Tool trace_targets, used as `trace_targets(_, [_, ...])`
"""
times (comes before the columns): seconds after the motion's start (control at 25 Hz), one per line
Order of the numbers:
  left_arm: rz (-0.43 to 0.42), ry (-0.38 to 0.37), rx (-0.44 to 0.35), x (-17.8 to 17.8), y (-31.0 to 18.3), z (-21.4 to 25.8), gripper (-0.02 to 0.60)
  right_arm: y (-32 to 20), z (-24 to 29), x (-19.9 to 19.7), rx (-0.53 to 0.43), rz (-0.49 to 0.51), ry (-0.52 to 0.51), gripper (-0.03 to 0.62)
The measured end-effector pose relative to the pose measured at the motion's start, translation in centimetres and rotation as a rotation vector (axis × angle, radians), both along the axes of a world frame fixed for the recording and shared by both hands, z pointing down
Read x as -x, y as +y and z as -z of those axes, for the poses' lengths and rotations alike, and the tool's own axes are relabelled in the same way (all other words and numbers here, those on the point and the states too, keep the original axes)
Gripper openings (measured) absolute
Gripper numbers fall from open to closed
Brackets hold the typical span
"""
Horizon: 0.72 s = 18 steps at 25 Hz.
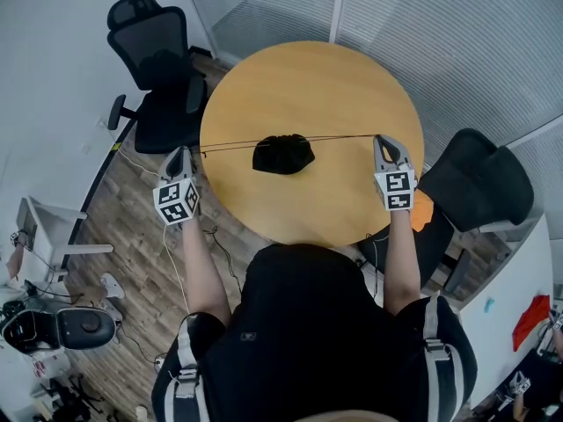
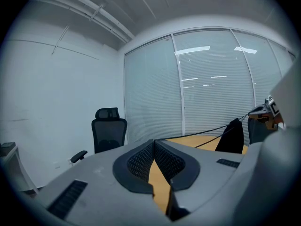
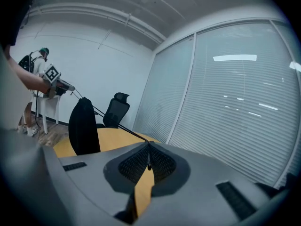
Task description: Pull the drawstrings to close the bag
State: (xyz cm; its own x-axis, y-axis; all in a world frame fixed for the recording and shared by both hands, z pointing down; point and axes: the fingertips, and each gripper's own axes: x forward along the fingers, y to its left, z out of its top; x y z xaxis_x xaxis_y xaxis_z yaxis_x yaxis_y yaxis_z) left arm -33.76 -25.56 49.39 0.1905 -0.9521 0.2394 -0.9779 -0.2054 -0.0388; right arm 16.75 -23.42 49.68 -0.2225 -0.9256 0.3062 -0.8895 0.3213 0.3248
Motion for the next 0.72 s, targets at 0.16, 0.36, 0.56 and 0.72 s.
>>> trace_targets(0.16, [-0.012, 0.003, 0.008, 0.3, -0.2, -0.7, 0.017, -0.1, -0.3, 0.4, 0.002, -0.011, 0.027, 0.057])
trace_targets(0.36, [-0.026, 0.01, 0.015, 0.6, -0.8, -1.3, 0.017, -0.1, -0.3, 0.7, 0.006, -0.023, 0.049, 0.057])
trace_targets(0.56, [-0.05, 0.012, 0.022, 1.0, -2.0, -1.7, 0.017, -0.2, -0.5, 1.2, 0.017, -0.041, 0.064, 0.057])
trace_targets(0.72, [-0.072, 0.016, 0.028, 1.5, -2.9, -1.9, 0.018, -0.2, -0.5, 1.7, 0.024, -0.061, 0.071, 0.057])
